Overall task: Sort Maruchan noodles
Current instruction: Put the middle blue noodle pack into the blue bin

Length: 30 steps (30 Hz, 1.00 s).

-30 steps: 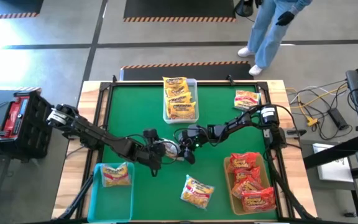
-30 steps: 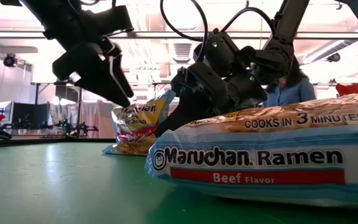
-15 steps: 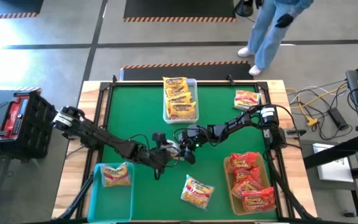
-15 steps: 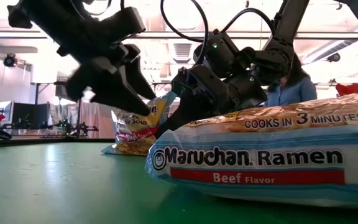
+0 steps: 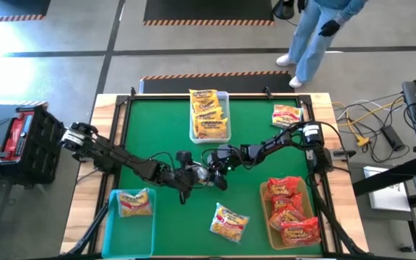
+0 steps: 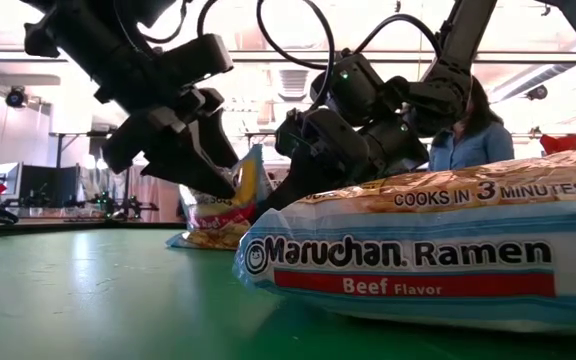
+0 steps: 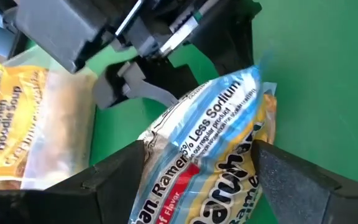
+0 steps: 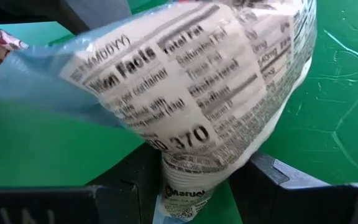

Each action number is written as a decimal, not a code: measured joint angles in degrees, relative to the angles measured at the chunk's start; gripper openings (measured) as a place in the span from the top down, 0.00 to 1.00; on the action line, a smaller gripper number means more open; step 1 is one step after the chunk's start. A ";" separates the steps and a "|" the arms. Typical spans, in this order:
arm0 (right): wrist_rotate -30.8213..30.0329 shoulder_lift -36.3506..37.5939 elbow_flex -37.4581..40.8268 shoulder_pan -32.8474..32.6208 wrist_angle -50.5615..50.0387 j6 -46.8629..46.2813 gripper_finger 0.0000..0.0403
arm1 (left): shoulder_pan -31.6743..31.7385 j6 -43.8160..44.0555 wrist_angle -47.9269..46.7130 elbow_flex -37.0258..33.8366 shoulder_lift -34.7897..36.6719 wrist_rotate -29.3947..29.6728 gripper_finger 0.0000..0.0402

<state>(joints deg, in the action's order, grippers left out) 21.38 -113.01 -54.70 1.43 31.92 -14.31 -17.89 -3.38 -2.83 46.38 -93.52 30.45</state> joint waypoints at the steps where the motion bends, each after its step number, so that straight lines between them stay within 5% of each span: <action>1: -0.02 0.00 0.00 0.00 0.00 0.02 0.62 | 0.09 0.11 0.02 -0.26 0.02 -0.32 0.30; 14: 0.27 0.00 -0.54 -0.04 -0.35 1.51 0.62 | 0.42 0.92 -0.64 -0.33 0.02 -6.04 0.34; 30: 0.29 0.06 -0.90 -0.04 -1.18 1.44 0.62 | 0.38 2.18 -1.68 0.74 -0.09 -5.51 0.68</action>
<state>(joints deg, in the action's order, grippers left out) 21.67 -112.96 -55.59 1.39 30.75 -12.87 -17.52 -1.20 -4.51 47.11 -93.60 24.94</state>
